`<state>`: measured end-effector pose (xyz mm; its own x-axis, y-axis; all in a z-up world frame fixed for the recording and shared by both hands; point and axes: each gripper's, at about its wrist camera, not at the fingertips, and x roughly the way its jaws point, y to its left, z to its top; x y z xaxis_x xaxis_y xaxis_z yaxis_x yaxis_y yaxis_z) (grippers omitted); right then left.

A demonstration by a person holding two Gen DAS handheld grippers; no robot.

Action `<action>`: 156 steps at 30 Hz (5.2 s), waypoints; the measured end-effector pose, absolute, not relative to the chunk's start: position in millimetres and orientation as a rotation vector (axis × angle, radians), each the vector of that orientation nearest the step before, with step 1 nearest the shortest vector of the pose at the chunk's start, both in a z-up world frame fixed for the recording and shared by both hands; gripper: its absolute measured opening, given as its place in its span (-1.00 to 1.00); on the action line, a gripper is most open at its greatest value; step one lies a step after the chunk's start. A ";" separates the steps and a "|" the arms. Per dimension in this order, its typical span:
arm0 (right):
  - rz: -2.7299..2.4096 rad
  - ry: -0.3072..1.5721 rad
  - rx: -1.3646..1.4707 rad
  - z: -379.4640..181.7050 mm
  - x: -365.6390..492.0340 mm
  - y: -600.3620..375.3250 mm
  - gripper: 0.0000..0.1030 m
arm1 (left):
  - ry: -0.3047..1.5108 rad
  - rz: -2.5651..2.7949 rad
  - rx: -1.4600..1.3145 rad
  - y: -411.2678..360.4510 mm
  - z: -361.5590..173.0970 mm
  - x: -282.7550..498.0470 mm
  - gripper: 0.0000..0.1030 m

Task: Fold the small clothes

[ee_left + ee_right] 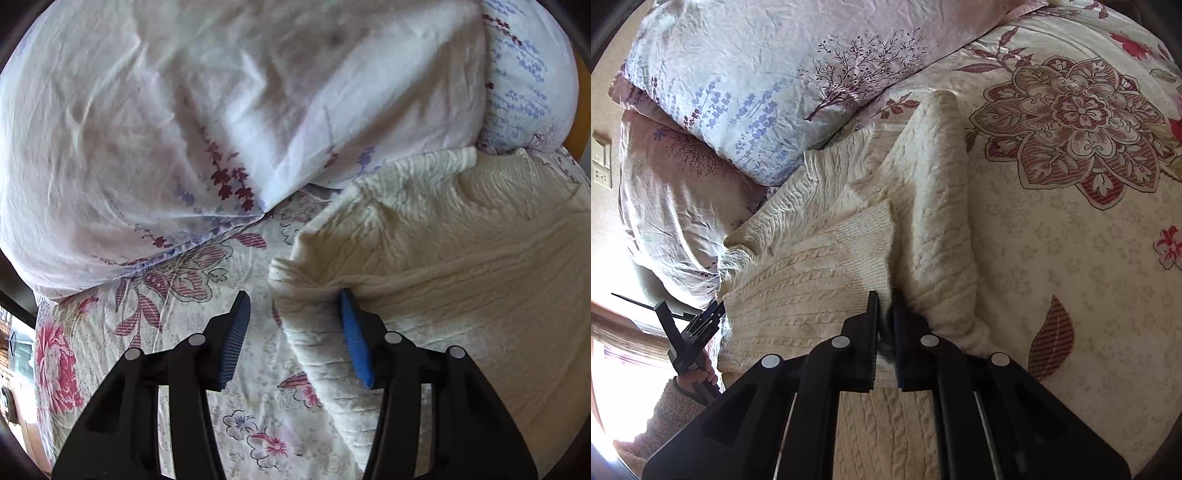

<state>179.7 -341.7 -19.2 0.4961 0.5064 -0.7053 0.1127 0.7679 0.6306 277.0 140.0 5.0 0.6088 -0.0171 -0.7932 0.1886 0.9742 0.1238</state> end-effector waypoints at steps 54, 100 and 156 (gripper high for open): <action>0.676 1.265 0.986 -69.6 -29.9 -375.8 -0.27 | 1.040 -0.438 -0.800 173.5 -27.4 -53.6 -0.10; 0.798 0.766 1.028 13.2 77.9 -376.2 -0.84 | 0.687 -0.531 -0.806 171.4 64.3 82.8 -0.87; 0.382 0.931 1.108 -17.7 299.9 -394.1 0.24 | 0.852 -0.171 -0.906 135.4 13.2 306.4 0.27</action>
<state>299.9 -394.1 -17.7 0.5816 0.6809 -0.4451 0.1721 0.4319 0.8854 306.4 135.4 13.2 0.6697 -0.4675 -0.5770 -0.2082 0.6276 -0.7502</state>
